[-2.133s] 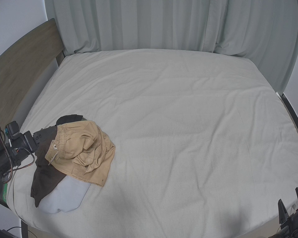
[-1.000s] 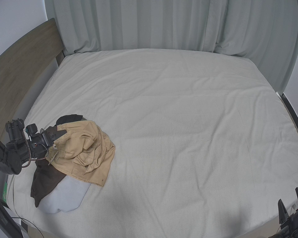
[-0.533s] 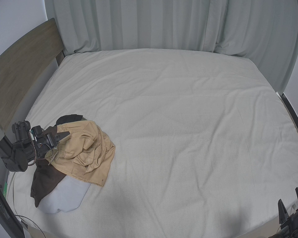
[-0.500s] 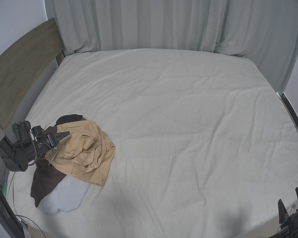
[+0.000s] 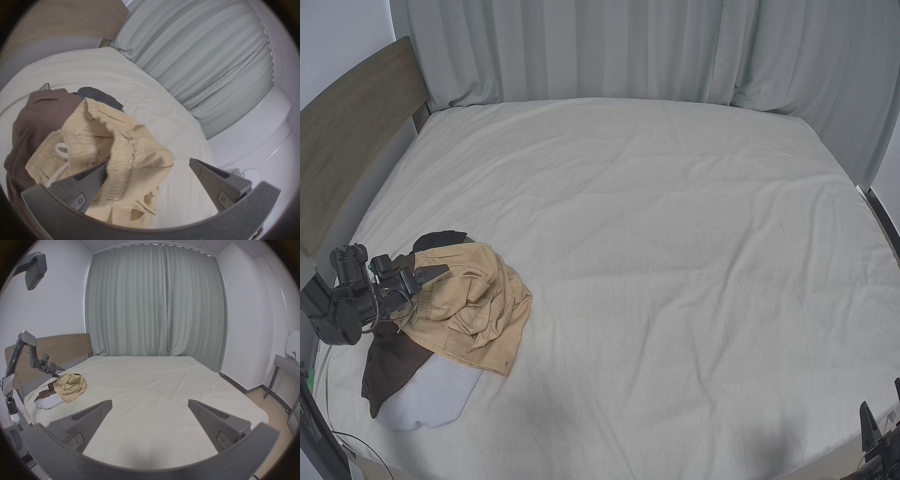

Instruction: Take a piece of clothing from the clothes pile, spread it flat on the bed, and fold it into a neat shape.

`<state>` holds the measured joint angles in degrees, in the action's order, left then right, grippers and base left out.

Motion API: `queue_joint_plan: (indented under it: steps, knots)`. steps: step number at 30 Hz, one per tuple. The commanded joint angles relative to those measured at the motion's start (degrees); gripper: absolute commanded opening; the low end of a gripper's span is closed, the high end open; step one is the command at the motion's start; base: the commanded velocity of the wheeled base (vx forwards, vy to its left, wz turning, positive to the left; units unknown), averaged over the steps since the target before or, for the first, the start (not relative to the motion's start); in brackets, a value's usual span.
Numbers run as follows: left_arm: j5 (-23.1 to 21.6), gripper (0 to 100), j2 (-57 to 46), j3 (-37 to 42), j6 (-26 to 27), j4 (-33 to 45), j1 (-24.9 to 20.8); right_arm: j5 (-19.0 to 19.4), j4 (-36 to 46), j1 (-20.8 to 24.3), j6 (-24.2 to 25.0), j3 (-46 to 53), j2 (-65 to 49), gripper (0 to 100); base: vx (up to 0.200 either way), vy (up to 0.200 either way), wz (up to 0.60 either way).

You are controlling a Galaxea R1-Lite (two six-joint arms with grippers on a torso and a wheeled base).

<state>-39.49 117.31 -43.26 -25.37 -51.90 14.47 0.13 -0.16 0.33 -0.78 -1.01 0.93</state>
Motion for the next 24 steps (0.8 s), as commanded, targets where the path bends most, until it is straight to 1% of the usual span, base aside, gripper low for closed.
queue_joint_plan:
  steps: [1,9,15,17,24]
  knots:
    - [-1.7,100,-1.0,0.3,-1.9,-1.1,-0.4,0.0,0.0,0.0,0.0,1.0,-0.9,100,0.000,0.000,0.00]
    - [-3.9,100,-1.6,1.8,-2.1,-2.9,-1.6,0.0,0.0,0.0,0.0,1.0,-0.9,100,0.000,0.000,0.00]
    - [-3.9,100,-1.0,2.0,-1.8,-4.8,-2.3,0.0,0.0,0.0,0.0,1.0,-0.9,100,0.000,0.000,0.00]
    - [-3.8,100,-0.8,2.2,-2.0,-6.0,-3.3,0.0,0.0,0.0,0.0,1.0,-0.9,100,0.000,0.000,0.00]
    - [-3.1,100,0.8,1.4,-1.9,-6.5,-4.5,0.0,0.0,0.0,0.0,1.0,-0.9,100,0.000,0.000,0.00]
